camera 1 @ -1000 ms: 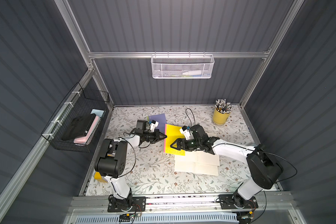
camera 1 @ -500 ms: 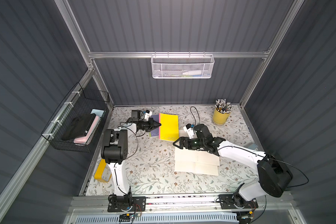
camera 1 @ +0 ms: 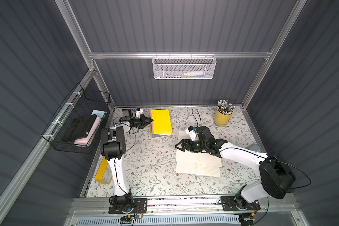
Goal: Close the notebook
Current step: Place the notebook at the notebook.
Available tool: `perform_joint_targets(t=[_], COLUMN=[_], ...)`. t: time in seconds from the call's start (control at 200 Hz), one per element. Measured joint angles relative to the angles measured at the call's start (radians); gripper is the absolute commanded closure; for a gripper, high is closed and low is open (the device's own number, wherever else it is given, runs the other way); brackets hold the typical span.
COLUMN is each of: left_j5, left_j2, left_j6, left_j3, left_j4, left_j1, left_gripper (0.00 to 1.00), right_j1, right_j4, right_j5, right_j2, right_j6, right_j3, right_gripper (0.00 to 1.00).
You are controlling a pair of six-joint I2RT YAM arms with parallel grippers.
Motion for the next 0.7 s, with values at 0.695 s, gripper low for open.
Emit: perform_joint_targets(t=[0.695], left_j5=[-0.046], left_j2=[0.095], left_j6=[0.108], left_j3=[0.109], left_j4=[-0.175], left_j1=[0.019], left_gripper=[1.00], right_j1=[0.000], right_j4=[0.005], right_j5=[0.004], right_j2=[0.000], right_j6=[0.008], right_j3=[-0.013], right_gripper=[0.04])
